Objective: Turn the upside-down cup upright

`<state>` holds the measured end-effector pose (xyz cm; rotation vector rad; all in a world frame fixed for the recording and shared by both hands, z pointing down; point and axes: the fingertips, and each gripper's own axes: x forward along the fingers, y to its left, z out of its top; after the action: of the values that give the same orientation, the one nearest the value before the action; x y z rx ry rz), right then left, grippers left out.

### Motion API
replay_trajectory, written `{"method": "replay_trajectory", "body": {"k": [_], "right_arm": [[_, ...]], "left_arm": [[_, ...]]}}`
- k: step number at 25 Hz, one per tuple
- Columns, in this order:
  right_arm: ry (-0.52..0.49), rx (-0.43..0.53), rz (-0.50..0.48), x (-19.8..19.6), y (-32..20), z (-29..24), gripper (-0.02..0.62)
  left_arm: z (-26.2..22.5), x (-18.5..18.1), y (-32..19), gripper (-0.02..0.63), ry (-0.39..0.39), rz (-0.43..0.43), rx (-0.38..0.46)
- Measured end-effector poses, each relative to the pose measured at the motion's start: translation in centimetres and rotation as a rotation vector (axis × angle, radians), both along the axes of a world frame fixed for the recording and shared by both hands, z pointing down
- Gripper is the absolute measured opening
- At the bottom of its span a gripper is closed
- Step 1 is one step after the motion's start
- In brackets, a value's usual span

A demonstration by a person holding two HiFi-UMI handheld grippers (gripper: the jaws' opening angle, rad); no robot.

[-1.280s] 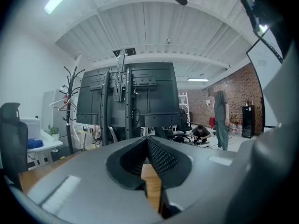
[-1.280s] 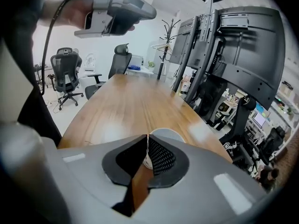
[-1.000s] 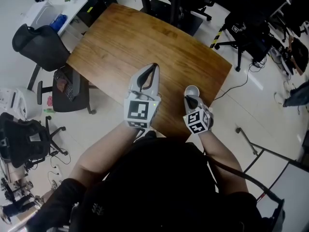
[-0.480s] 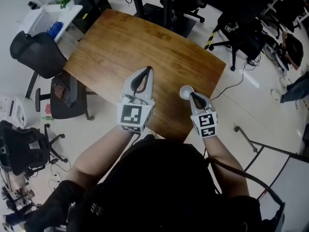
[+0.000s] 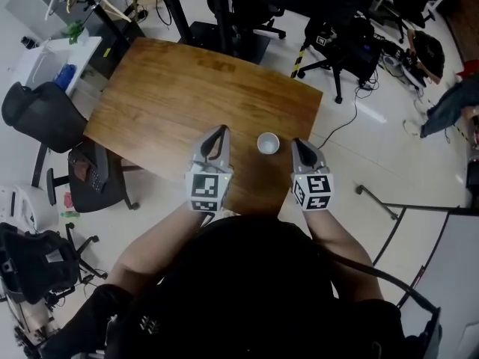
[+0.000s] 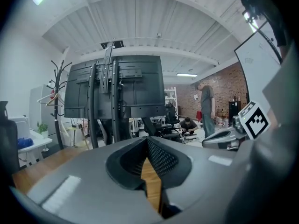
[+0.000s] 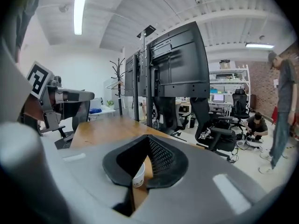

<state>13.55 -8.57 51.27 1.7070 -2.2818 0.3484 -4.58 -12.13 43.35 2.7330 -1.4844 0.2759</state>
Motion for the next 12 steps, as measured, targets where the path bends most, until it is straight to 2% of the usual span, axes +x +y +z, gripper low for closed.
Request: {"method": "replay_trajectory", "body": {"k": [5,12], "right_arm": [[0.007,-0.001,0.031,0.8,0.2,-0.1,0.000],[0.011,0.005,0.011,-0.3,0.2,0.1,0.001]], "left_arm": [[-0.2,1.0,0.0,0.000,0.018,0.017,-0.010],[0.3,0.6,0.0,0.000,0.025,0.030,-0.022]]}}
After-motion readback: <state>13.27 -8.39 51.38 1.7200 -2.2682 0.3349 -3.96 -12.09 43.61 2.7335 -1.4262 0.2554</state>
